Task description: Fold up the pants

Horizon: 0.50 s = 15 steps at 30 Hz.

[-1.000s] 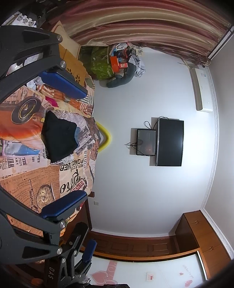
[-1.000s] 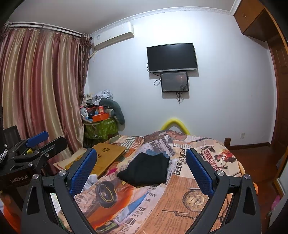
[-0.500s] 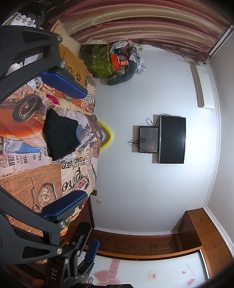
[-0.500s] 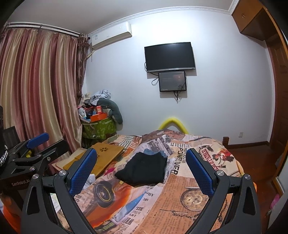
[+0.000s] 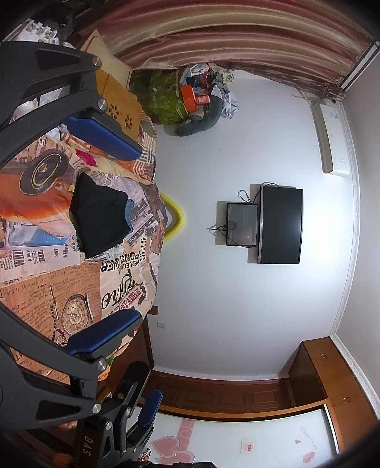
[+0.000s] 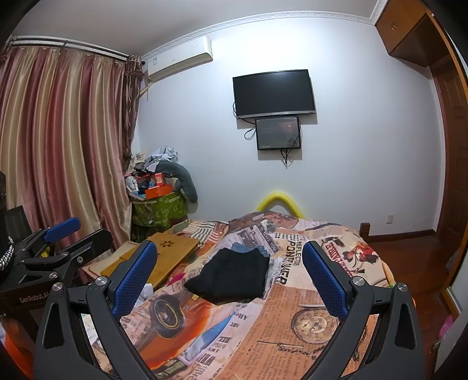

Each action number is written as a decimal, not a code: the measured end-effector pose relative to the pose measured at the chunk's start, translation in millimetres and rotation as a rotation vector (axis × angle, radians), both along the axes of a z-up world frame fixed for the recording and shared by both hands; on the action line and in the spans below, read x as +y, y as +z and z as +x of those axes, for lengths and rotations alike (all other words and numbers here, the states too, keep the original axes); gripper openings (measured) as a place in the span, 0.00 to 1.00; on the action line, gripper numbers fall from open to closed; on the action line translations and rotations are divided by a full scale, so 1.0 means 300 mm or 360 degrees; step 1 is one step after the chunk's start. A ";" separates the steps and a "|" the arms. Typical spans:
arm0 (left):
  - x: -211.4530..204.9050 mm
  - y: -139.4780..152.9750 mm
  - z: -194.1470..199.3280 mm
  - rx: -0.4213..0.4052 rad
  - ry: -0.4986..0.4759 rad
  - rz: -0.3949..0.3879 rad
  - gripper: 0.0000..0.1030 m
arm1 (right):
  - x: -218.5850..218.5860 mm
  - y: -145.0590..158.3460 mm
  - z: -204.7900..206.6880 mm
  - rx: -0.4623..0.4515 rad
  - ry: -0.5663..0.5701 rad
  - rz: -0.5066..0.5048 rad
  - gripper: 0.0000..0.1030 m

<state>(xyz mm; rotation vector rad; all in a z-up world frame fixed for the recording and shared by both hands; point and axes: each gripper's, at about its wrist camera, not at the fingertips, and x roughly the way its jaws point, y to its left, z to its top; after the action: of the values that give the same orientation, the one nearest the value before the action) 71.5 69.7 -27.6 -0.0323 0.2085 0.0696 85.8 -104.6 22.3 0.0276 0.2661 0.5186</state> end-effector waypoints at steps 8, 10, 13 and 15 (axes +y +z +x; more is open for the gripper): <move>0.000 0.000 0.004 0.0008 -0.0009 -0.0016 1.00 | -0.003 0.002 0.002 -0.0001 -0.0003 0.0002 0.97; -0.003 0.001 0.003 0.0009 -0.0011 -0.0022 1.00 | -0.004 0.002 0.002 -0.0002 -0.0005 0.0000 0.97; -0.004 0.004 0.004 0.0011 -0.0014 -0.0028 1.00 | -0.005 0.005 0.004 -0.0001 -0.0006 0.0002 0.97; -0.007 0.005 0.004 0.0013 -0.0014 -0.0027 1.00 | -0.006 0.005 0.004 -0.0001 -0.0005 0.0002 0.97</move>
<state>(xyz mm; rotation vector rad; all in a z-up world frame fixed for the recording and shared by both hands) 72.8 67.6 -26.2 -0.0477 0.2174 0.0593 87.0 -106.3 23.9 0.0288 0.2653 0.5154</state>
